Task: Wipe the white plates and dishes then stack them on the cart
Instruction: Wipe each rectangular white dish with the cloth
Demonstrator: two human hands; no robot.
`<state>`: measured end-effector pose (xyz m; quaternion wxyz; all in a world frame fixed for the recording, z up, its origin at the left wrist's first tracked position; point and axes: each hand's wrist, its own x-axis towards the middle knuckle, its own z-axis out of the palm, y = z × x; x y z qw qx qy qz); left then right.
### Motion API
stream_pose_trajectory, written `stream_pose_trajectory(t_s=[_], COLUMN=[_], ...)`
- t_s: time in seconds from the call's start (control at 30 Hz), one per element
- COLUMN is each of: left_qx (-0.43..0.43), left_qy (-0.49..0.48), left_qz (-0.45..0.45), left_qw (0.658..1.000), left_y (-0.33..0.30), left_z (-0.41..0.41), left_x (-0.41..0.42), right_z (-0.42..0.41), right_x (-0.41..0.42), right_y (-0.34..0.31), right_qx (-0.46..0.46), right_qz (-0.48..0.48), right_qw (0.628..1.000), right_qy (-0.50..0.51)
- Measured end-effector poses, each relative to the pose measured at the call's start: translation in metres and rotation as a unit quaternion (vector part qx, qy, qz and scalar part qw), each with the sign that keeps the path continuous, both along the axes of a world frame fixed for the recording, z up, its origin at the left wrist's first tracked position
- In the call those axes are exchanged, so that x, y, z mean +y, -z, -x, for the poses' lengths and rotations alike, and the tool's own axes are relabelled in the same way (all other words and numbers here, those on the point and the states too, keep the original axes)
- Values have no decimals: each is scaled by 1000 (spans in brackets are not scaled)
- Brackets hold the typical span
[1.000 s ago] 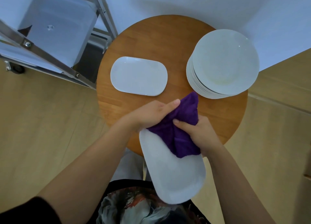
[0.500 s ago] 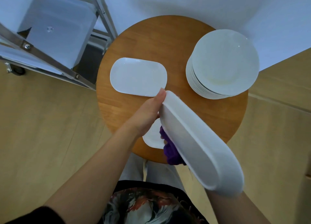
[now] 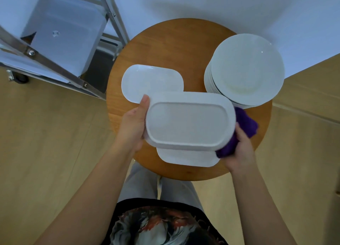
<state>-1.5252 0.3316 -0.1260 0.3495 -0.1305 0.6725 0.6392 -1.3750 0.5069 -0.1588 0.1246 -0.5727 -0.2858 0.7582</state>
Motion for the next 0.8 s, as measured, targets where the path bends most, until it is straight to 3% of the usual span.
stream_pose_trajectory(t_s=[0.1,0.17,0.23,0.4,0.57,0.7,0.8], left_qx=[4,18,45,111,176,89,1], left_qy=[-28,-18,-7,-16,-26,-94,-129], left_qz=[30,33,42,76,66,7,-23], left_qw=[999,999,998,991,982,992,991], left_y=[4,5,2,-6,-13,-12,-11], left_z=[2,-1,-8,-24,-28,-20,-16], left_x=[-5,-4,2,23,34,24,14], right_z=[1,3,11,46,72,69,54], right_x=[13,8,-1,-21,-67,-110,-119], right_y=[-15,-19,-23,-20,-33,-47,-45], right_qx=[-44,-88,-117,-81,-51,-23,-8], right_qz=[-195,-324,-388,-349,-357,-443,-519], right_qw=[977,942,912,897,892,839,768], right_qy=[73,15,-64,-260,-271,-315,-374])
